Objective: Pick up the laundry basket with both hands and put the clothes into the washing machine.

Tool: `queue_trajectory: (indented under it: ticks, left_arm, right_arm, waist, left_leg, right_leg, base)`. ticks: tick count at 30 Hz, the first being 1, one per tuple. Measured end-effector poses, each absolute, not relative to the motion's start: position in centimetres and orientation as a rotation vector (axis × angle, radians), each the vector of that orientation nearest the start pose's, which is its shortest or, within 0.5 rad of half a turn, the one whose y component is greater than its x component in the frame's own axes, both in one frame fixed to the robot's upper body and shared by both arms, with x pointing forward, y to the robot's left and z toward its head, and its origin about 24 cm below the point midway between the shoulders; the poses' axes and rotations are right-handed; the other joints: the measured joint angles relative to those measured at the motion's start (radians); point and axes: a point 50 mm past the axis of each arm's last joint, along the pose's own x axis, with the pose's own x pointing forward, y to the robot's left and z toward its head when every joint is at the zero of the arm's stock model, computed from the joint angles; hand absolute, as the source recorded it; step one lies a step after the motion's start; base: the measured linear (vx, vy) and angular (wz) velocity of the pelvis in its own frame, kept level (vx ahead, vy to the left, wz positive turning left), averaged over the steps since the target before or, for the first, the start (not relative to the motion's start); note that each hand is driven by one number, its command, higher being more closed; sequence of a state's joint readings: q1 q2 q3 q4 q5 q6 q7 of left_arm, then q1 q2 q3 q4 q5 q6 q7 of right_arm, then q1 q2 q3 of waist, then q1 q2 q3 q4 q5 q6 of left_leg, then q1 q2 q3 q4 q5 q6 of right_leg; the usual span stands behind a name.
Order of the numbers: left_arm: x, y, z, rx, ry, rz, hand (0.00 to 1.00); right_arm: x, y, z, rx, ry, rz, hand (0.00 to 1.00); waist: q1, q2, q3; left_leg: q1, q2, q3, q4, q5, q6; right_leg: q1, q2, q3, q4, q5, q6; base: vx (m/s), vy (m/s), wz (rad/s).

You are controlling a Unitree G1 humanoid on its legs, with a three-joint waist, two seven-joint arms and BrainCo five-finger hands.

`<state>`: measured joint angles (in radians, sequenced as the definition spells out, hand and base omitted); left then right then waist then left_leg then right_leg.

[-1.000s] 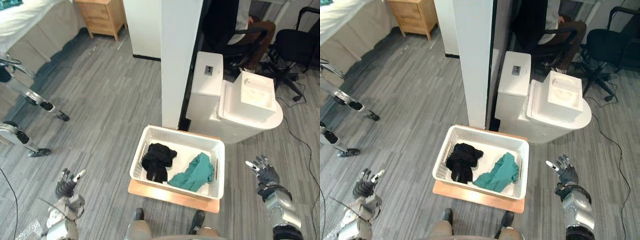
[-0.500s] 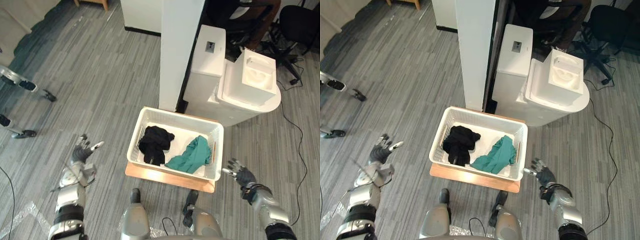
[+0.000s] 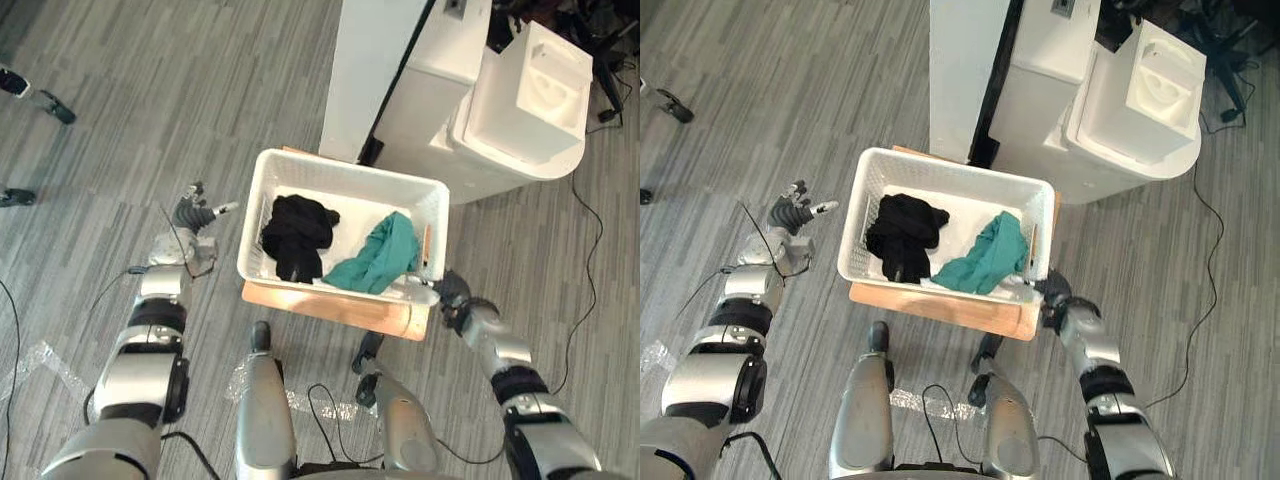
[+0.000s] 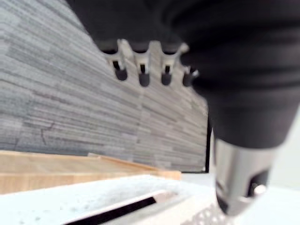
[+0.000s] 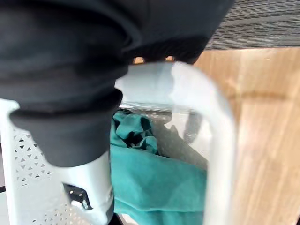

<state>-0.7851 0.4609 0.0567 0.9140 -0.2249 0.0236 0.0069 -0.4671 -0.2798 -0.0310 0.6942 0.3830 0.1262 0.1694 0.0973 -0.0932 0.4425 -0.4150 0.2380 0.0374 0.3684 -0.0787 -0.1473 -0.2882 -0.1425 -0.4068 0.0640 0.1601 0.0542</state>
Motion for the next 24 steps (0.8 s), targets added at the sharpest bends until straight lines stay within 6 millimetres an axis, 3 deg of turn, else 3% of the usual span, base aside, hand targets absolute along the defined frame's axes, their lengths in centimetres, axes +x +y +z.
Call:
queue_trajectory:
  ticks: [4, 14, 19, 24]
  left_arm:
    - [38.6, 26.1, 13.2, 0.157, 0.066, 0.209, 0.0]
    - [39.9, 25.9, 17.4, 0.184, -0.02, 0.218, 0.0]
    - [40.1, 25.8, 18.4, 0.186, -0.045, 0.216, 0.0]
    - [40.4, 25.3, 19.1, 0.196, -0.063, 0.218, 0.0]
  right_arm:
    - [34.7, -19.8, 4.1, 0.146, 0.257, 0.075, 0.0]
    - [35.3, -19.8, 6.0, 0.149, 0.188, 0.075, 0.0]
    - [35.6, -20.7, 8.7, 0.146, 0.067, 0.043, 0.0]
    - [35.9, -20.8, 9.7, 0.136, 0.029, 0.039, 0.0]
  waist:
    - [0.004, -0.007, 0.012]
    - [-0.001, -0.018, 0.032]
    - [0.0, -0.025, 0.037]
    - [0.002, -0.025, 0.037]
  left_leg:
    - [-0.065, 0.02, -0.006, 0.033, -0.001, -0.001]
    - [-0.14, 0.066, -0.006, 0.113, -0.035, -0.014]
    - [-0.163, 0.078, -0.008, 0.139, -0.047, -0.013]
    - [-0.179, 0.078, -0.011, 0.144, -0.047, -0.012]
  right_leg:
    - [-0.038, 0.02, 0.001, -0.029, 0.023, -0.009]
    - [-0.088, 0.058, 0.022, -0.032, 0.044, -0.015]
    - [-0.099, 0.067, 0.025, -0.032, 0.047, -0.012]
    - [-0.112, 0.067, 0.022, -0.032, 0.048, -0.012]
  base:
    - [-0.04, -0.012, -0.08]
    - [0.01, -0.012, -0.12]
    - [0.01, -0.003, -0.06]
    - [0.0, 0.0, 0.0]
